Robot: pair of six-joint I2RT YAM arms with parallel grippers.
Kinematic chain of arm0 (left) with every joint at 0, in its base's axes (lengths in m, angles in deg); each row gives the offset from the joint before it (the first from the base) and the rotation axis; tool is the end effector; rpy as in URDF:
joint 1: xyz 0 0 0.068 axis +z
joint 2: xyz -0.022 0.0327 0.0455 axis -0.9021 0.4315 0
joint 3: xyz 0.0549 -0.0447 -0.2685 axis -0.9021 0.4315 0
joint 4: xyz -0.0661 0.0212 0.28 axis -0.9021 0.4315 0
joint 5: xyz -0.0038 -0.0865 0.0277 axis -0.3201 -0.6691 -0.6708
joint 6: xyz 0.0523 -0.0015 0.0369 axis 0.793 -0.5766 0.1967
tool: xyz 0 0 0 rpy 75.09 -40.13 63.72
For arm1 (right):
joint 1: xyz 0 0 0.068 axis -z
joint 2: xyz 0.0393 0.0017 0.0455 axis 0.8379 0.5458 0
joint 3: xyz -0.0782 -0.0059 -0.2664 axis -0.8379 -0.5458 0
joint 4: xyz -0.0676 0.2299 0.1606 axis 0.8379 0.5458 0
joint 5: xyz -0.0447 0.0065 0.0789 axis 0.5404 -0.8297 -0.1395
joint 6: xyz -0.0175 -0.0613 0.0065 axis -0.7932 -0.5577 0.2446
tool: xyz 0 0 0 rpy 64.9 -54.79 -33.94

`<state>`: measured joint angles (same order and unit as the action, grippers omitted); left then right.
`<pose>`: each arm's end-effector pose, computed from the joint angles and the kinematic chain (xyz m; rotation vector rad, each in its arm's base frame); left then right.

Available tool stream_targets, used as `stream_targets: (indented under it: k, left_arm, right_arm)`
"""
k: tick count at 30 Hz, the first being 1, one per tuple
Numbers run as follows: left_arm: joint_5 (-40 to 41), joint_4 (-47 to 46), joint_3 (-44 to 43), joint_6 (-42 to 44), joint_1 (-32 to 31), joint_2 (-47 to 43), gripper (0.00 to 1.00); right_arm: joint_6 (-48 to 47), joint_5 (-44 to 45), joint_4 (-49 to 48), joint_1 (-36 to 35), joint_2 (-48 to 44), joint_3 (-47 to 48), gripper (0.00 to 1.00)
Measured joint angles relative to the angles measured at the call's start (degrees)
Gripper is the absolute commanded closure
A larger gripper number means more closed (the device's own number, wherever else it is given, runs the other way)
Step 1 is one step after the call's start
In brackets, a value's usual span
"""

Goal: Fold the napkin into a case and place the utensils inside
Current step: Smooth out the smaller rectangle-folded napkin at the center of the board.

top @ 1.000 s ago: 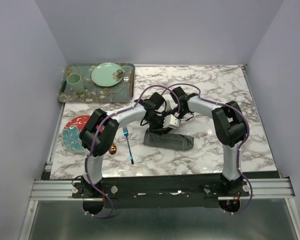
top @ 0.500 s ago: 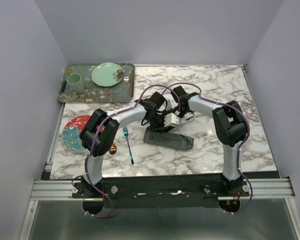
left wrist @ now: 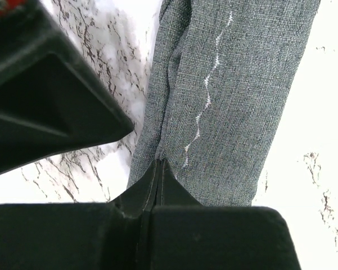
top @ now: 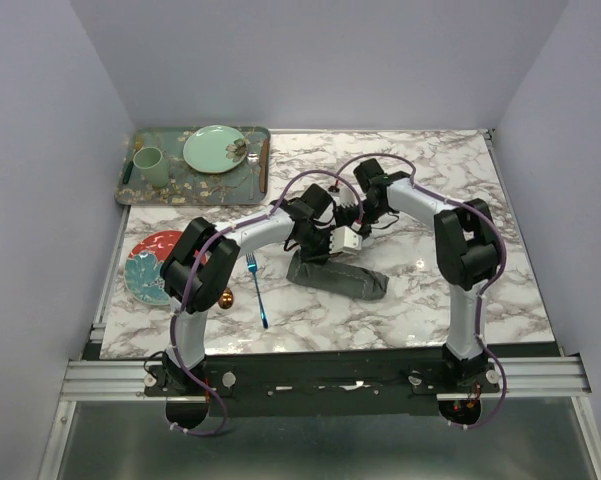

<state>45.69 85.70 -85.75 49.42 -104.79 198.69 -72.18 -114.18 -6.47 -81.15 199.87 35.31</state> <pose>0.3123 -0.2968 0.1544 1.9265 1.8014 -0.6446 0.3860 0.2077 0.1480 -0.8665 2.6999 1.0300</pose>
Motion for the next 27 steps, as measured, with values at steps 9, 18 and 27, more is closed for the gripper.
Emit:
stream_targets:
  k: [9, 18, 27]
  left_arm:
    - [0.0, -2.2, 0.3, -0.4, 0.0, 0.0, 1.00]
    - [0.0, -3.7, 0.6, -1.6, 0.0, 0.0, 1.00]
    - [0.5, -4.4, 0.5, -1.6, -0.4, 0.4, 1.00]
  right_arm:
    - [1.9, -1.2, 0.8, 0.3, 5.5, 0.8, 0.92]
    - [1.9, -2.5, 1.5, 0.4, 6.6, 1.4, 0.99]
    - [1.4, -2.6, 1.5, 0.4, 6.6, 1.4, 0.93]
